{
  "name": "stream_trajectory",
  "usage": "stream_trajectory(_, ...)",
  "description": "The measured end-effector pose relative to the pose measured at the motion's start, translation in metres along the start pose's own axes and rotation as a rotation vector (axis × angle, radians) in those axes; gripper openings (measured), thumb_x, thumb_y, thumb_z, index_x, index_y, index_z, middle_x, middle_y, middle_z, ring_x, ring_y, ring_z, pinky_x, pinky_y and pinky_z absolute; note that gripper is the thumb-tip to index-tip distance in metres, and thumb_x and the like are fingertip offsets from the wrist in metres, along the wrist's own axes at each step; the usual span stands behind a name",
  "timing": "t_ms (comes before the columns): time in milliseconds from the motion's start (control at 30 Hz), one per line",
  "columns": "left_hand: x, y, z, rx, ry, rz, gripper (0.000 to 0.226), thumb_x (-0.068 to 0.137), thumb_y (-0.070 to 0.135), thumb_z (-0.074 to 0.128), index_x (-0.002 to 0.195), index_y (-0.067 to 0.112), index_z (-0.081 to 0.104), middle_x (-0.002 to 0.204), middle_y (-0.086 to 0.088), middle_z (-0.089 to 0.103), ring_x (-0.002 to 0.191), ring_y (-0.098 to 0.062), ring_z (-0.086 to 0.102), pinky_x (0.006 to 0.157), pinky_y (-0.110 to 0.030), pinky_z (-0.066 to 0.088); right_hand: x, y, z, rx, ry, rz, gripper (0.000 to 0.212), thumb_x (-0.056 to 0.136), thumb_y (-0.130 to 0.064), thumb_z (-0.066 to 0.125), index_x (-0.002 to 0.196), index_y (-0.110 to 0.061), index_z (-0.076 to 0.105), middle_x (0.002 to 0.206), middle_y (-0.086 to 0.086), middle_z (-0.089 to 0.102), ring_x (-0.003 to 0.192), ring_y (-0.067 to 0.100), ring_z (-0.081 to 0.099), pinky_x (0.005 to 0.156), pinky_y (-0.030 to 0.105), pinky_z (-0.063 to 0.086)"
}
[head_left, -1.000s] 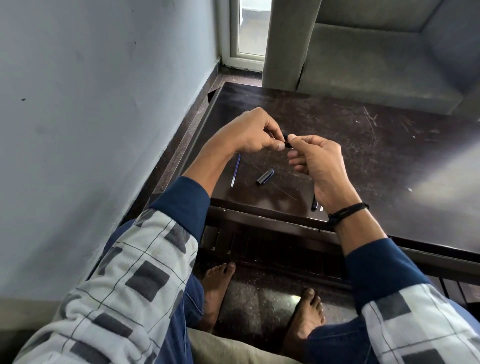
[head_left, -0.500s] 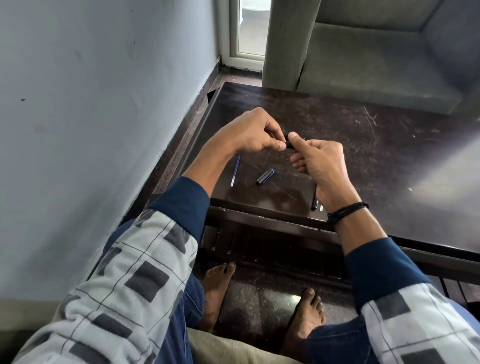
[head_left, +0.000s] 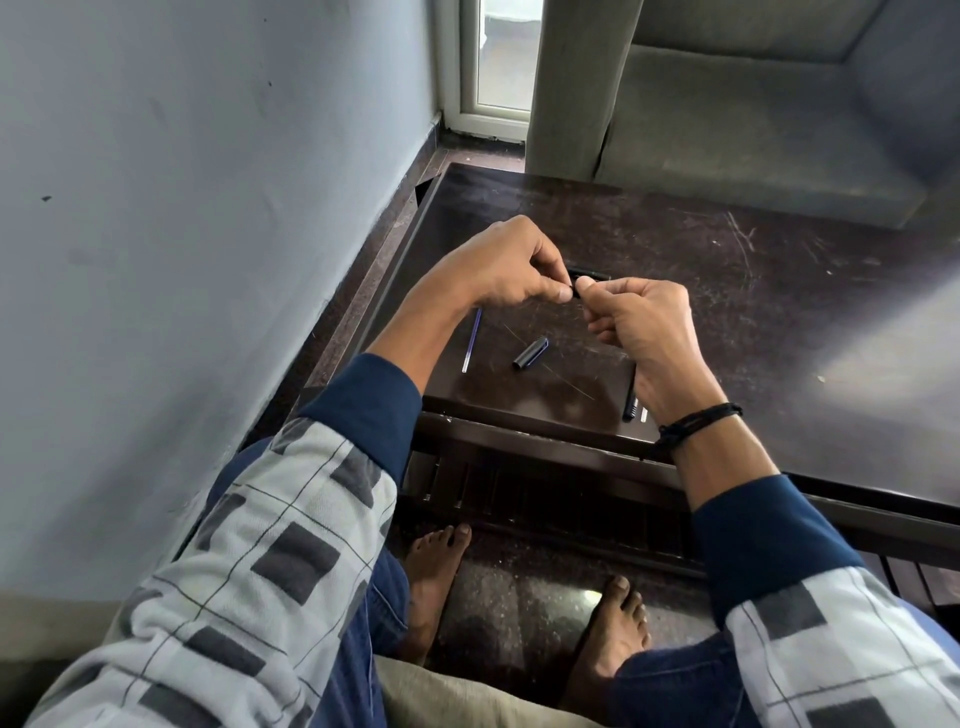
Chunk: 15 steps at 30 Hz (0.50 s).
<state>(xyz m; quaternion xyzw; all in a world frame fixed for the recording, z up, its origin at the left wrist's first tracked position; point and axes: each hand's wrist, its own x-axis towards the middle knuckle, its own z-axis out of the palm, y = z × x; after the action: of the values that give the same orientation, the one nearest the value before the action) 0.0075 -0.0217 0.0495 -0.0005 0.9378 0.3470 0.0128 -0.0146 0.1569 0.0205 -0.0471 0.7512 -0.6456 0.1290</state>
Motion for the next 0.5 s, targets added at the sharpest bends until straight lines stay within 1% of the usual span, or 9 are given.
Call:
stream_trajectory(100, 0.0006, -0.0011, 0.0005, -0.019, 0.000, 0.003, 0.012, 0.085, 0.026, 0.079, 0.096, 0.022, 0.081, 0.074, 0.013, 0.070, 0.064, 0.006, 0.060, 0.067, -0.017, 0.044, 0.0008, -0.0002, 0.0000, -0.007, 0.008, -0.001, 0.025, 0.089, -0.031, 0.079, 0.077, -0.011, 0.072, 0.064, -0.001, 0.065, 0.057, 0.007, 0.054, 0.054, 0.019, 0.047)
stream_trajectory(167, 0.0017, -0.0020, 0.0010, -0.025, 0.002, 0.004, 0.011, 0.085, 0.026, 0.080, 0.095, 0.022, 0.081, 0.072, 0.014, 0.070, 0.062, 0.007, 0.059, 0.068, -0.017, 0.044, 0.0011, 0.0005, 0.0004, -0.013, 0.009, -0.006, 0.025, 0.089, -0.031, 0.079, 0.077, -0.011, 0.072, 0.063, -0.001, 0.065, 0.057, 0.008, 0.055, 0.054, 0.019, 0.047)
stream_trajectory(267, 0.0023, -0.0028, 0.0016, -0.033, 0.000, -0.002, 0.011, 0.085, 0.026, 0.080, 0.095, 0.022, 0.081, 0.076, 0.010, 0.073, 0.067, 0.003, 0.062, 0.071, -0.021, 0.049, 0.0010, 0.0003, 0.0011, -0.008, 0.000, -0.033, 0.017, 0.090, -0.021, 0.078, 0.081, -0.008, 0.073, 0.067, 0.002, 0.066, 0.060, 0.008, 0.056, 0.057, 0.019, 0.048)
stream_trajectory(333, 0.0026, -0.0032, 0.0015, -0.046, 0.001, -0.007, 0.010, 0.085, 0.025, 0.080, 0.094, 0.022, 0.082, 0.076, 0.009, 0.074, 0.067, 0.003, 0.062, 0.073, -0.023, 0.051, 0.0008, -0.0004, 0.0015, -0.010, -0.004, -0.043, 0.013, 0.090, -0.017, 0.078, 0.083, -0.008, 0.074, 0.069, 0.003, 0.067, 0.063, 0.009, 0.058, 0.060, 0.020, 0.049)
stream_trajectory(400, 0.0023, -0.0028, 0.0011, -0.046, 0.007, -0.006, 0.011, 0.084, 0.025, 0.080, 0.094, 0.021, 0.081, 0.075, 0.009, 0.073, 0.064, 0.006, 0.061, 0.073, -0.023, 0.052, 0.0006, -0.0005, 0.0017, -0.013, 0.000, -0.040, 0.015, 0.090, -0.019, 0.078, 0.080, -0.010, 0.073, 0.067, 0.002, 0.066, 0.062, 0.008, 0.058, 0.059, 0.020, 0.049)
stream_trajectory(500, 0.0018, -0.0024, 0.0007, -0.041, 0.013, 0.002, 0.012, 0.084, 0.026, 0.080, 0.095, 0.021, 0.081, 0.075, 0.011, 0.073, 0.065, 0.006, 0.061, 0.073, -0.022, 0.051, 0.0005, -0.0003, 0.0021, -0.029, 0.017, -0.039, 0.023, 0.091, -0.028, 0.077, 0.077, -0.010, 0.073, 0.064, 0.000, 0.066, 0.056, 0.006, 0.056, 0.055, 0.017, 0.048)
